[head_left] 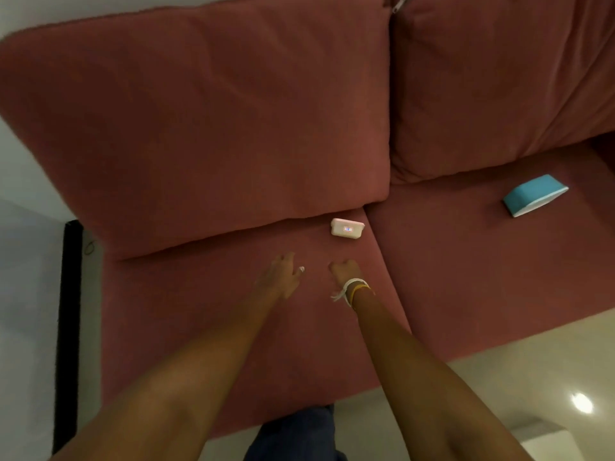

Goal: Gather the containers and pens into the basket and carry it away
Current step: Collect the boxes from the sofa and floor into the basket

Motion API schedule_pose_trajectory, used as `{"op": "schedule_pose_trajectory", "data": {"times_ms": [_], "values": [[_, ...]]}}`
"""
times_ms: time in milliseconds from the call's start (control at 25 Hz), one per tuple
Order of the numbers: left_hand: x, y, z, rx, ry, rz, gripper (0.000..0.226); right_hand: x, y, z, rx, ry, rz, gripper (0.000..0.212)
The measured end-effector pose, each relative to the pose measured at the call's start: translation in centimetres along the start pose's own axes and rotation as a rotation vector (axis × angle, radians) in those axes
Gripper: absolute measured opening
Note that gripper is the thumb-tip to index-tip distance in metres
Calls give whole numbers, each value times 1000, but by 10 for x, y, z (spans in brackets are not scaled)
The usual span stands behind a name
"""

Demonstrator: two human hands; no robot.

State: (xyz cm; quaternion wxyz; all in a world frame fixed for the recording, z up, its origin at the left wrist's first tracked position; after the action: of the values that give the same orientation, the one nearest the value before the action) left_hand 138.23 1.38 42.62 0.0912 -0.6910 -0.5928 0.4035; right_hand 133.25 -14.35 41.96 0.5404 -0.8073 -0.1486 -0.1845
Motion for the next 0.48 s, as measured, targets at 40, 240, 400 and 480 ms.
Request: {"op": "schedule_pose_trajectory", "data": {"times_ms": [40, 240, 400, 480], "values": [[-8, 22, 7, 15, -8, -12, 56, 3, 24, -6, 28, 118, 70, 20], [-26, 95, 33, 41, -42, -59, 60, 22, 92, -21, 46, 587, 296, 61], [-12, 119, 56, 127, 17, -80, 61, 36, 134, -25, 64, 655, 305, 74], [-5, 123, 64, 176, 59, -65, 60, 36, 146, -23, 100, 653, 294, 63]]}}
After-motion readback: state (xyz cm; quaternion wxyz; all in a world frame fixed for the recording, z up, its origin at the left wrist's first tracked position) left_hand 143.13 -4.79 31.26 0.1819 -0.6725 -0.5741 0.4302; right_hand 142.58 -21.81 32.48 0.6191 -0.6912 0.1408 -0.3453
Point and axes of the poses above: each hand's wrist, its own y-axis towards the middle knuckle, its own z-axis out of the palm, x = y × z, the point moved 4 cm from there along y, towards the middle knuckle, and after that the axes turned 5 degrees about -y, right-handed, at the moved point
